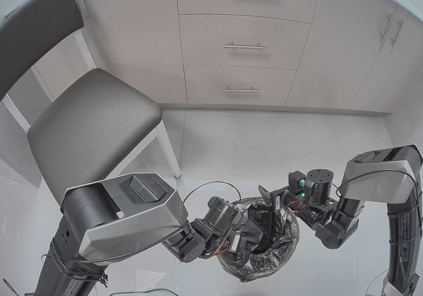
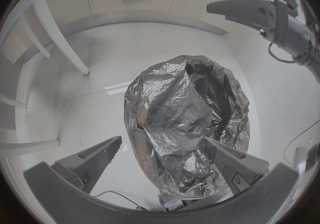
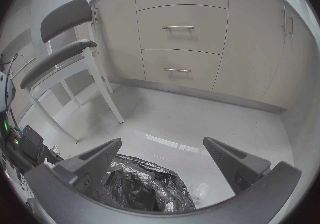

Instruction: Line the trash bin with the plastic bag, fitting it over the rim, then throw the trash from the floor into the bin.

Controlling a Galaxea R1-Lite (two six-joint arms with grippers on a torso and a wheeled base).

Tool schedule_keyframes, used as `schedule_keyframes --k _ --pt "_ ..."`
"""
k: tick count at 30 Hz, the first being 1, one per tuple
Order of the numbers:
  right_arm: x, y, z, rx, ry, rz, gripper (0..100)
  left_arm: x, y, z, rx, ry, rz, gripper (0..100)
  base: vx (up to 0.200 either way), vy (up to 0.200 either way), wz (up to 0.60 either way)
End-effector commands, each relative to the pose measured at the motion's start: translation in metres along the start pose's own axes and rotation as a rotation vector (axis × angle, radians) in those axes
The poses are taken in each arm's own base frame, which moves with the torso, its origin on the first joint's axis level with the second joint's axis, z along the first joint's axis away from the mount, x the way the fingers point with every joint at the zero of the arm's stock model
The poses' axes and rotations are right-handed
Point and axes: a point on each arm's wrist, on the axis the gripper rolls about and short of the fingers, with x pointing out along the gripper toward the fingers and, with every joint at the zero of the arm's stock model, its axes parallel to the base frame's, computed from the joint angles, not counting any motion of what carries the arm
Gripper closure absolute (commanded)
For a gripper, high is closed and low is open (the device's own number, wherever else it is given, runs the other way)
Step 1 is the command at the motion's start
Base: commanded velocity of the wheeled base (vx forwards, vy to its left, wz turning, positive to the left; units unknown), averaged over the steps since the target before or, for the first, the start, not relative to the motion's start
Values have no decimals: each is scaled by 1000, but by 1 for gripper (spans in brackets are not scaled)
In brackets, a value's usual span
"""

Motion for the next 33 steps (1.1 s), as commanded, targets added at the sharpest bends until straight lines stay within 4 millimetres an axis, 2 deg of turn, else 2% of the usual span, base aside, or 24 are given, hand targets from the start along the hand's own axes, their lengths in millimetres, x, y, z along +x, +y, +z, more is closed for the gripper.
schedule_keyframes --k 1,8,19,29,33 --pt "0 1 -1 0 -6 1 0 10 0 13 -5 14 24 0 0 0 0" --pt "1 2 -3 -3 2 5 0 18 13 18 42 51 98 0 0 0 0" --pt "1 4 -4 -2 -14 7 0 20 11 30 70 190 179 0 0 0 0" --pt "1 4 -5 -2 -12 7 0 20 9 33 66 206 185 0 0 0 0" --pt "1 4 -7 -3 -8 7 0 19 7 34 7 185 186 0 0 0 0"
